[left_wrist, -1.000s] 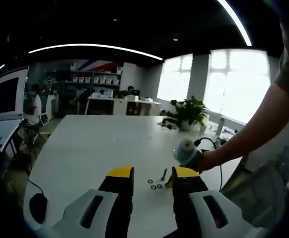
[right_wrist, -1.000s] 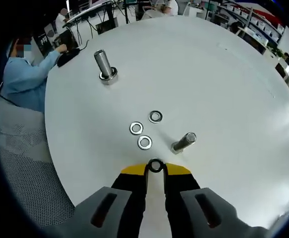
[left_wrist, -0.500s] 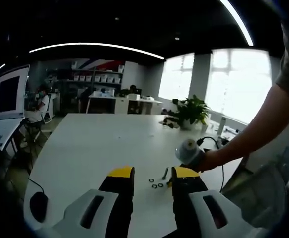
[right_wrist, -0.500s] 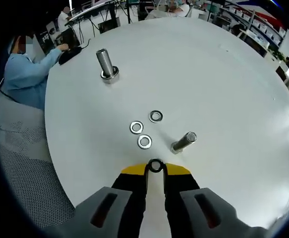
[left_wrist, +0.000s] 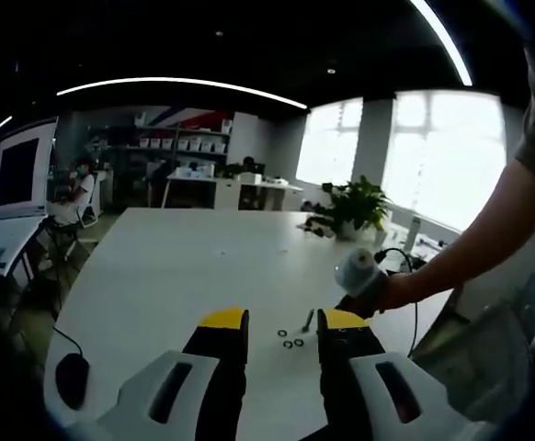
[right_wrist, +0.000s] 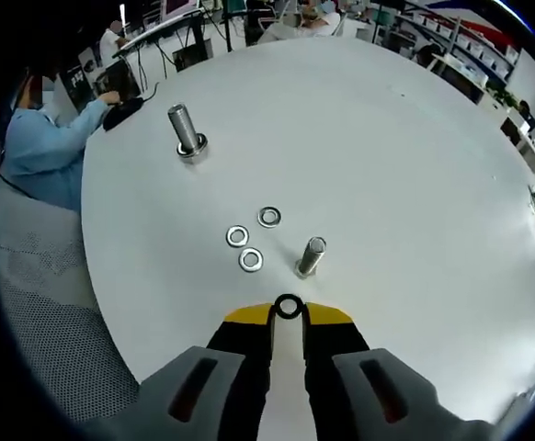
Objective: Place the washer onto the threaded stud by aligning its center hole with the stud, sliding it down to the base, and recovering from edge contact or off-axis alignment until the washer reaches the visible bottom stop.
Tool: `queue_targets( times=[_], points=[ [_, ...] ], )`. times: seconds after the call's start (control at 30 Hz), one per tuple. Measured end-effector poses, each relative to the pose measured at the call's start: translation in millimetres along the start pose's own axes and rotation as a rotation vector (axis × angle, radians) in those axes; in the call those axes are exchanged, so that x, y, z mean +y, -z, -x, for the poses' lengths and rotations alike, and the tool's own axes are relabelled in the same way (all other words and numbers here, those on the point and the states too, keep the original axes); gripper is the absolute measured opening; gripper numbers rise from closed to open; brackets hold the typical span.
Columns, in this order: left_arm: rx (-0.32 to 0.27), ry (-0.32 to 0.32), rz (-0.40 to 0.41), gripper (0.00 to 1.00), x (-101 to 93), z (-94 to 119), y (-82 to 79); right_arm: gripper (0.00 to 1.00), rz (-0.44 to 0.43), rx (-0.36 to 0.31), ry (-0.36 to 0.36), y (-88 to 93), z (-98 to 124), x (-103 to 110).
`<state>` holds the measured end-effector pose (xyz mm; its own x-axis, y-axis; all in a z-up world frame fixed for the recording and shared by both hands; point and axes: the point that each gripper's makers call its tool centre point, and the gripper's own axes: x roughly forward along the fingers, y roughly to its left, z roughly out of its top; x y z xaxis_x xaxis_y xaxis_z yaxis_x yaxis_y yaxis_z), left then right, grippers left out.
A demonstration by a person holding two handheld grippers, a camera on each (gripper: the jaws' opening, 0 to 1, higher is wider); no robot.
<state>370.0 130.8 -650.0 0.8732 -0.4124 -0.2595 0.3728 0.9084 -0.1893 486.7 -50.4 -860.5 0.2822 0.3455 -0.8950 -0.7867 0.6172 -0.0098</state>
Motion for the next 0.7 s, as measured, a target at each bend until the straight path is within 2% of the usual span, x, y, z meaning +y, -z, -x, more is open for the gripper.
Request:
queue_targets(
  times=[0.47, 0.7],
  points=[
    [0.002, -0.001, -0.007, 0.28, -0.6, 0.6, 0.5, 0.14, -0.037, -0.048, 0.021, -4.5, 19.7, -3.6],
    [0.006, 0.002, -0.008, 0.27, -1.3, 0.3, 1.2, 0.14, -0.049, -0.088, 0.026, -16.0, 29.1, -3.2]
  ],
)
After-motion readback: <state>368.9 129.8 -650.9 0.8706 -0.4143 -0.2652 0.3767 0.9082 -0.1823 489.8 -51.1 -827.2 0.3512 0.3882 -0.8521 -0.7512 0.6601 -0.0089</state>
